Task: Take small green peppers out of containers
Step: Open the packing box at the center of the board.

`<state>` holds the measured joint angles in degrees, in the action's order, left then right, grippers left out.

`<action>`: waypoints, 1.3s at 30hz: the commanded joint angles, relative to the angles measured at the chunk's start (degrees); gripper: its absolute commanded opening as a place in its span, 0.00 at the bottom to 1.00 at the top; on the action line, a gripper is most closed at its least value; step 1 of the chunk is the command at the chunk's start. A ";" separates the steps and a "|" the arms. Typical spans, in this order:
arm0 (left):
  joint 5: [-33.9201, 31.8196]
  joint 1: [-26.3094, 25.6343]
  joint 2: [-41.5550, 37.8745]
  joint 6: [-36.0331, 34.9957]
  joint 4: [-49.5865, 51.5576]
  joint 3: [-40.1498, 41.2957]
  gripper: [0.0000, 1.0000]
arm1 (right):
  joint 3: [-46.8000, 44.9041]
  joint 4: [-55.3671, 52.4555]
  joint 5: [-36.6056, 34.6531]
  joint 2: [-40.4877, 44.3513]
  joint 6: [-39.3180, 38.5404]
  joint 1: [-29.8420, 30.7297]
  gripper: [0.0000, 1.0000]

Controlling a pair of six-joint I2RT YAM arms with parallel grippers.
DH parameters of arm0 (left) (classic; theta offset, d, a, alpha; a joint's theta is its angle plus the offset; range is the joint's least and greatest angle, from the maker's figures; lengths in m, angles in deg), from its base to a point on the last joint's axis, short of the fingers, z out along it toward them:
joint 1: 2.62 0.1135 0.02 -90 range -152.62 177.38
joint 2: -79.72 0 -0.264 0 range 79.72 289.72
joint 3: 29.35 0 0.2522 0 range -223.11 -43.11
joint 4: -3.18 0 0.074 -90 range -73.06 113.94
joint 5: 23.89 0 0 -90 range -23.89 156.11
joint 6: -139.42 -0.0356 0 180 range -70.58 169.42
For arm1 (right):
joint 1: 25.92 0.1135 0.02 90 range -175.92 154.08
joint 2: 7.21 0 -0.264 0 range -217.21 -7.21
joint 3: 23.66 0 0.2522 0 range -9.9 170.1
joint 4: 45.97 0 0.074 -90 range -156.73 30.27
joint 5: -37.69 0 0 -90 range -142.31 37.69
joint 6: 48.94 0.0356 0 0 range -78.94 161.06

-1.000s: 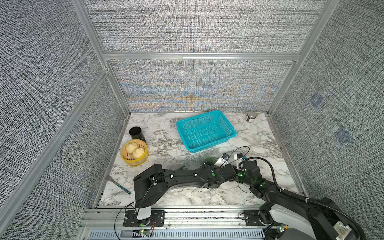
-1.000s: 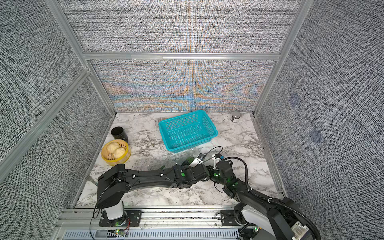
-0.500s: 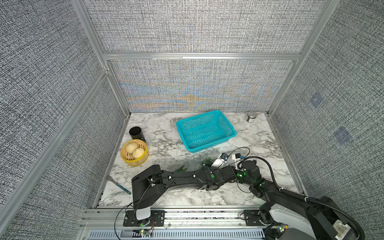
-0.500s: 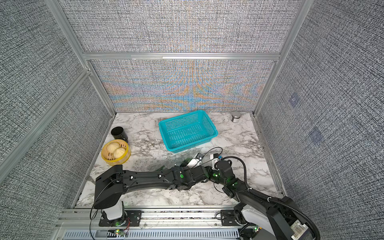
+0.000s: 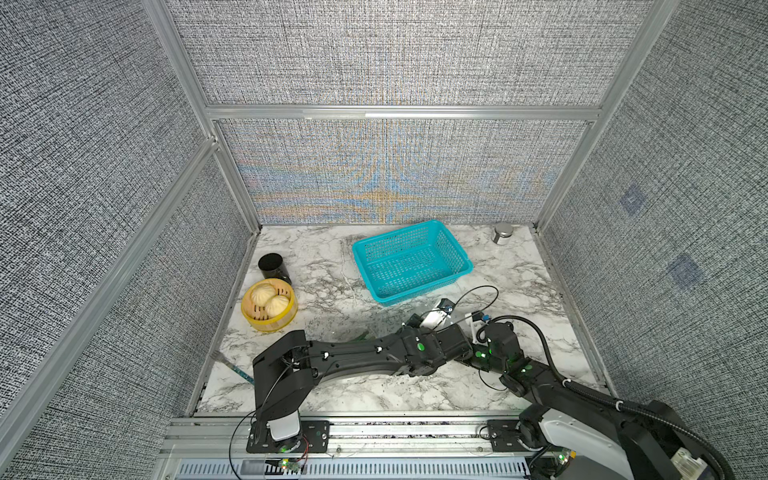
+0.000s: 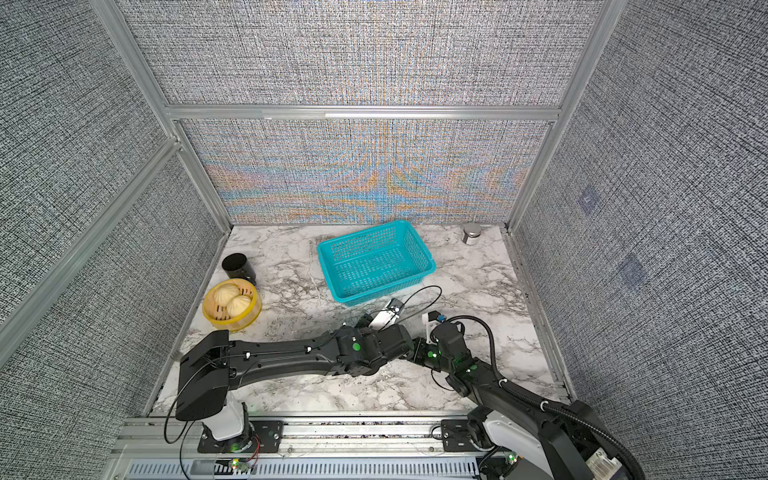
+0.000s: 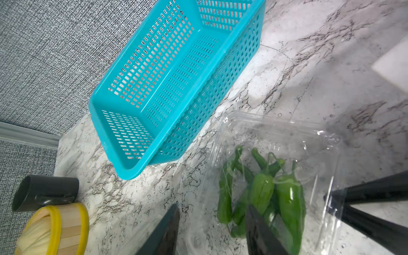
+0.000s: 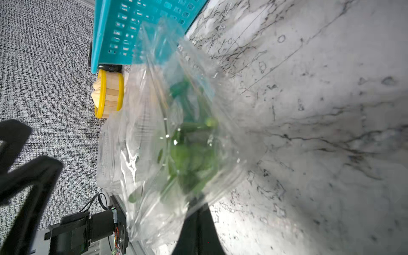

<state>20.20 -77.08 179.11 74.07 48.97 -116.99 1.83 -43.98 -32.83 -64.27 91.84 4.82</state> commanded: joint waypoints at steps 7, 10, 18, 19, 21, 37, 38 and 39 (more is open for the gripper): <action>9.11 1.32 -0.39 -1.00 1.78 -1.43 0.73 | 0.73 -4.06 -1.29 2.36 -1.49 0.01 0.00; 13.72 1.21 -0.77 0.12 -1.13 0.89 0.86 | 1.05 -3.82 -0.97 2.64 -1.13 0.02 0.00; 17.87 0.24 1.94 2.43 -5.07 1.34 0.92 | 0.99 -0.81 -0.05 0.92 0.08 0.02 0.00; 17.59 0.15 2.56 2.87 -5.22 1.06 0.92 | 0.97 -0.23 0.17 0.56 0.32 0.02 0.00; 16.31 -0.28 3.79 3.47 -5.48 0.70 0.92 | 0.93 1.00 0.53 -0.22 0.83 0.02 0.00; 6.99 -2.40 7.52 4.35 -9.17 2.34 0.90 | 0.25 4.00 2.21 -0.03 2.64 0.02 0.00; 6.53 -2.39 7.70 4.65 -9.15 2.51 0.90 | 0.07 4.31 2.31 0.08 2.79 0.02 0.00; 6.10 -2.36 7.83 5.07 -9.01 2.73 0.89 | -0.10 4.63 2.40 0.23 2.91 0.02 0.00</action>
<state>26.36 -79.37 186.15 78.92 41.08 -114.35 1.85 -44.66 -32.96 -64.51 93.85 4.69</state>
